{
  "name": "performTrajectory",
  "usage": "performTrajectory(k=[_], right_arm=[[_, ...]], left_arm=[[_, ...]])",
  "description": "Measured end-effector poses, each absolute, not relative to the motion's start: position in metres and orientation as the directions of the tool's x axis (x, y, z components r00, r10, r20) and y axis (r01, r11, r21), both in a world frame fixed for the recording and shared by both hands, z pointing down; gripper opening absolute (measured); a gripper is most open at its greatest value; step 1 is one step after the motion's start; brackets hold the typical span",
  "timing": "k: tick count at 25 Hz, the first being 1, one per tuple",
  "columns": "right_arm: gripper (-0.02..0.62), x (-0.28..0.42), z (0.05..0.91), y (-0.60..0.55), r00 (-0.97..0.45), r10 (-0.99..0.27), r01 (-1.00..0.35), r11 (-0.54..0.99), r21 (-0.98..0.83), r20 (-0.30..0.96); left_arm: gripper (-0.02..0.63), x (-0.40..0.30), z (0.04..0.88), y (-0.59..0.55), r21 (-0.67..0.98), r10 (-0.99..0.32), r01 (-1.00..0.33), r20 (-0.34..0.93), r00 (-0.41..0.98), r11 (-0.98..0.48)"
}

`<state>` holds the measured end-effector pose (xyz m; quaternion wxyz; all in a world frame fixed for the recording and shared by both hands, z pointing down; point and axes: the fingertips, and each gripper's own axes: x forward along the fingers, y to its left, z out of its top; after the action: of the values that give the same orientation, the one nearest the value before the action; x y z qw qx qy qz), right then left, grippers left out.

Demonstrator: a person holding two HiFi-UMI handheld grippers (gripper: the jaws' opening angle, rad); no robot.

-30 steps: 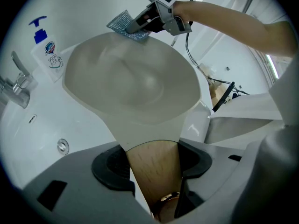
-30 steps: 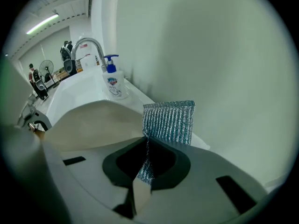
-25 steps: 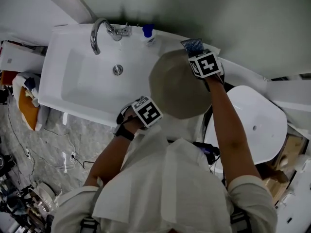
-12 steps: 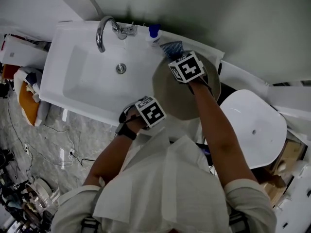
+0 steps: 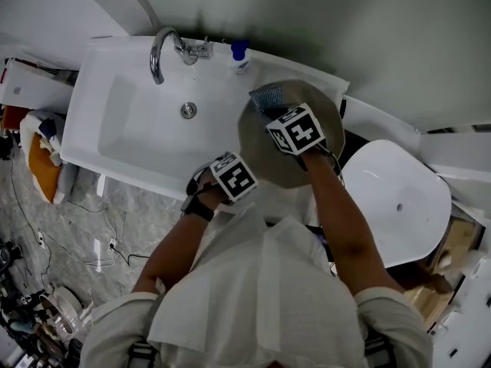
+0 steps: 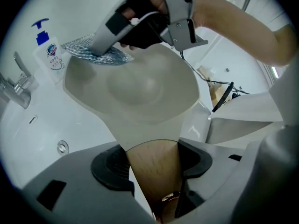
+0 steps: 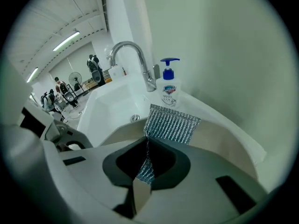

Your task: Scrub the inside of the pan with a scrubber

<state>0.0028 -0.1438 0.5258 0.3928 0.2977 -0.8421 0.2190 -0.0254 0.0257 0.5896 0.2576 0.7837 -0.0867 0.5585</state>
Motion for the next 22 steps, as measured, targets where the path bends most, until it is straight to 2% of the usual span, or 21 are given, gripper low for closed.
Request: performTrajectory(k=[8,16,19,22], right_arm=[[0.018,0.071,0.567,-0.097,-0.4,-0.276,-0.743,0.656,-0.133,0.874],[0.061,0.092,0.566,-0.087,-0.409,-0.296,-0.792,0.585,-0.175,0.863],[0.072,0.097,0.556,-0.085,-0.421,-0.319,-0.806,0.561,-0.189,0.849],[0.072,0.102,0.54,-0.084,-0.443,-0.367,-0.817,0.54,-0.2,0.818]], left_arm=[[0.289,-0.031,0.583,0.023,0.283,0.119,-0.412,0.918,0.379,-0.866],[0.304,-0.036,0.555,0.015,0.297,0.091,-0.433,0.896,0.435,-0.851],[0.298,-0.041,0.544,0.004,0.273,0.043,-0.458,0.891,0.451,-0.846],[0.238,-0.048,0.529,-0.017,0.224,-0.06,-0.513,0.876,0.479,-0.829]])
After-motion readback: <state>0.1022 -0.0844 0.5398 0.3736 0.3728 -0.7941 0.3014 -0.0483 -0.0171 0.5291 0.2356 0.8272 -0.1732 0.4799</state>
